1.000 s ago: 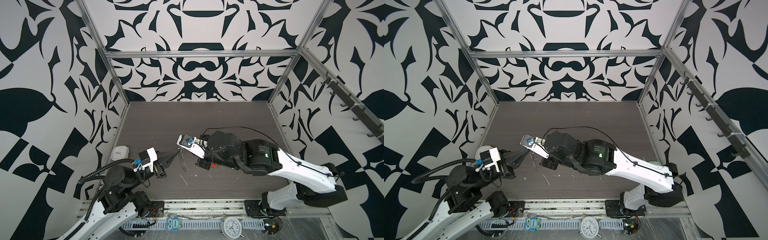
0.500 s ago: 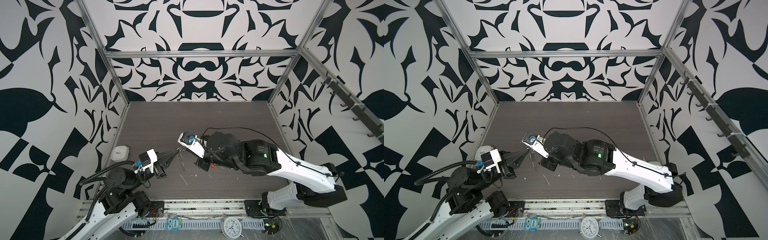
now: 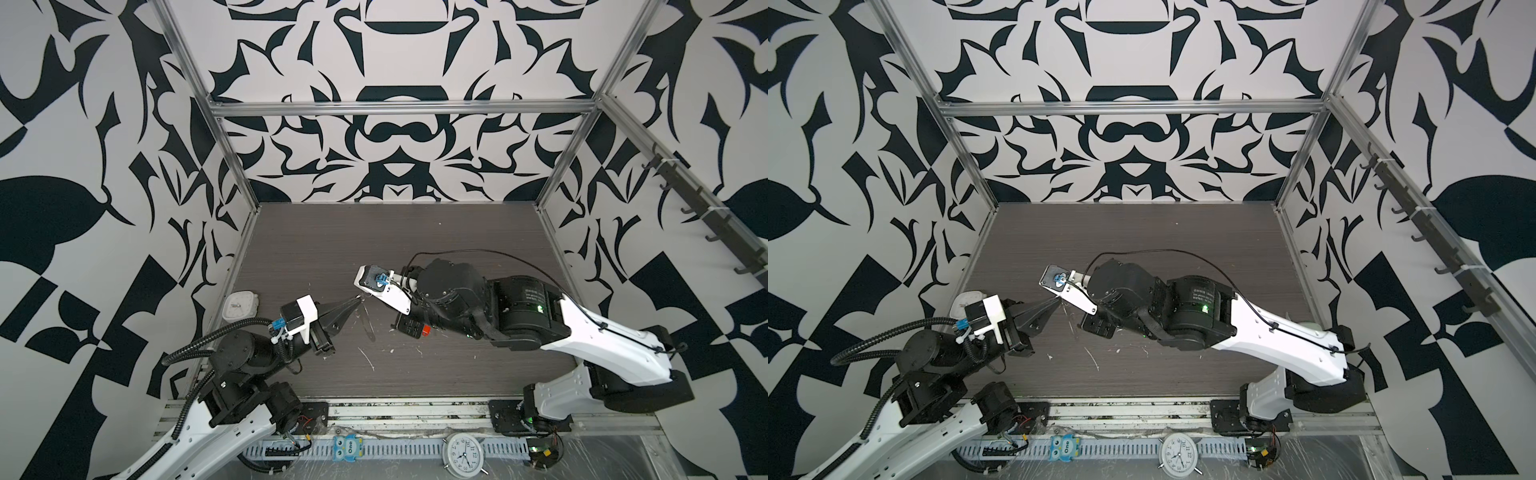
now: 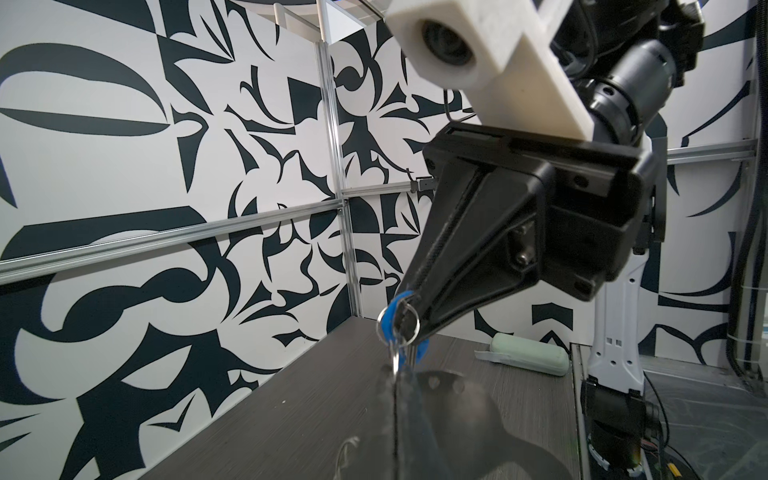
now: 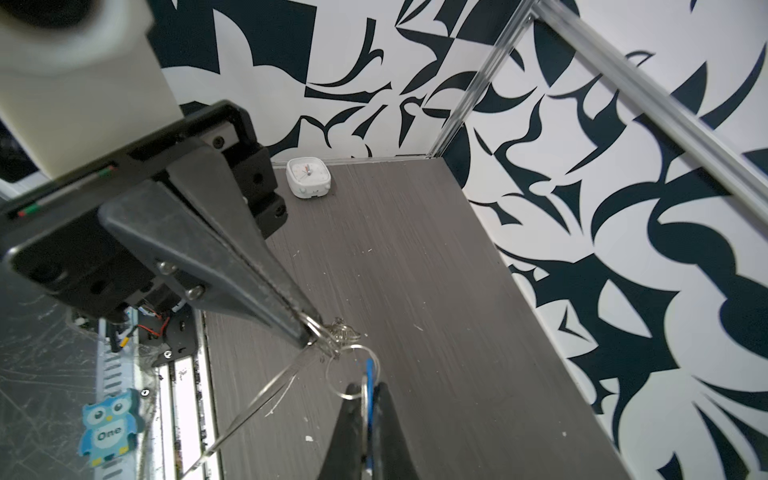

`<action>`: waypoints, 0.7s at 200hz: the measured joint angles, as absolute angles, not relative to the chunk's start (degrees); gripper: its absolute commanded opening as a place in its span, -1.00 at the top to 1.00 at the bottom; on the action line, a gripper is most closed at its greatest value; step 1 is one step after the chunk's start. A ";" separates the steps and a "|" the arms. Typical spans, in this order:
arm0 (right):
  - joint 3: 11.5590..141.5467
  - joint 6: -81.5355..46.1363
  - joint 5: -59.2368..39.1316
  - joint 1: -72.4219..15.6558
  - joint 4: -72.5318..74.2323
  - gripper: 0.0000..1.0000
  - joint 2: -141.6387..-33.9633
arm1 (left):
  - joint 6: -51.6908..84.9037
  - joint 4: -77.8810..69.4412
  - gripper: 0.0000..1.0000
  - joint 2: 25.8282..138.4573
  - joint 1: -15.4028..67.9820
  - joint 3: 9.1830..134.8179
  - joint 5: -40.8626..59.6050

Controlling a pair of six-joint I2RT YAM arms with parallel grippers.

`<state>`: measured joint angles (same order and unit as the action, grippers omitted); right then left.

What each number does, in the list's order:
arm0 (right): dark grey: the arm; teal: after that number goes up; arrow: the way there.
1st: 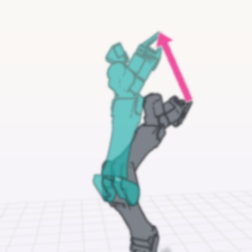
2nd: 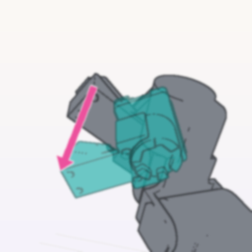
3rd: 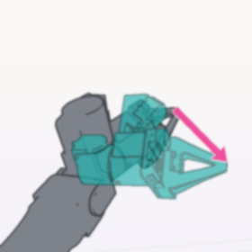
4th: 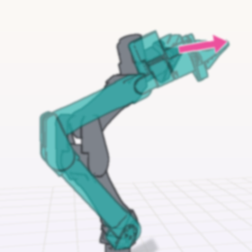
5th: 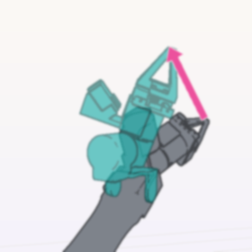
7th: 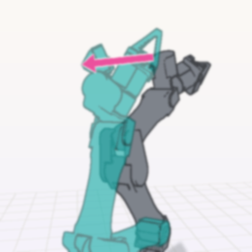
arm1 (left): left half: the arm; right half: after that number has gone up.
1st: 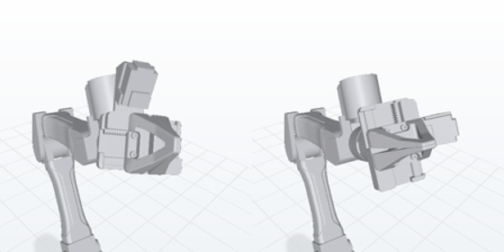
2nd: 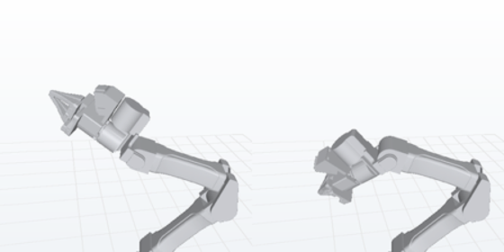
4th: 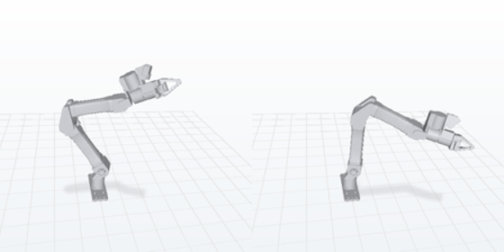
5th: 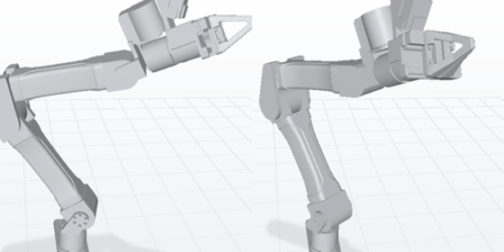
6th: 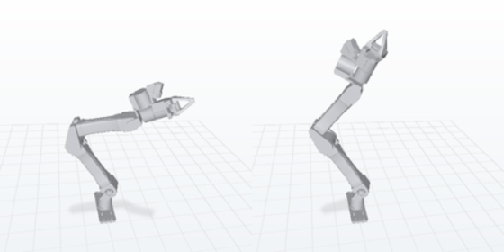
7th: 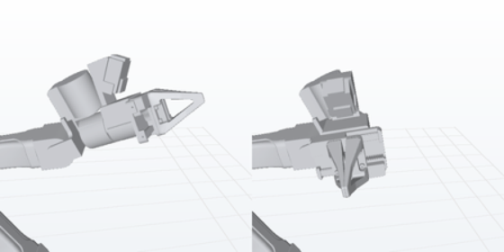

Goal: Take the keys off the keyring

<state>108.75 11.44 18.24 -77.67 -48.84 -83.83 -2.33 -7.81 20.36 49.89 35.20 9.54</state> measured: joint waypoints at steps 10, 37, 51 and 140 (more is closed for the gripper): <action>108.81 13.91 18.61 -77.73 -48.62 1.00 -83.83 | -1.85 -7.68 1.00 20.91 49.87 35.62 10.28; 108.81 21.02 19.31 -77.91 -47.94 1.00 -83.81 | -0.58 -6.90 1.00 22.28 49.76 36.64 12.19; 108.81 24.73 19.38 -78.22 -47.31 1.00 -83.81 | 0.03 -6.48 1.00 22.81 49.69 37.15 13.02; 112.95 37.34 18.81 -80.14 -48.03 1.00 -84.88 | 2.70 -6.63 1.00 23.73 49.43 39.46 16.19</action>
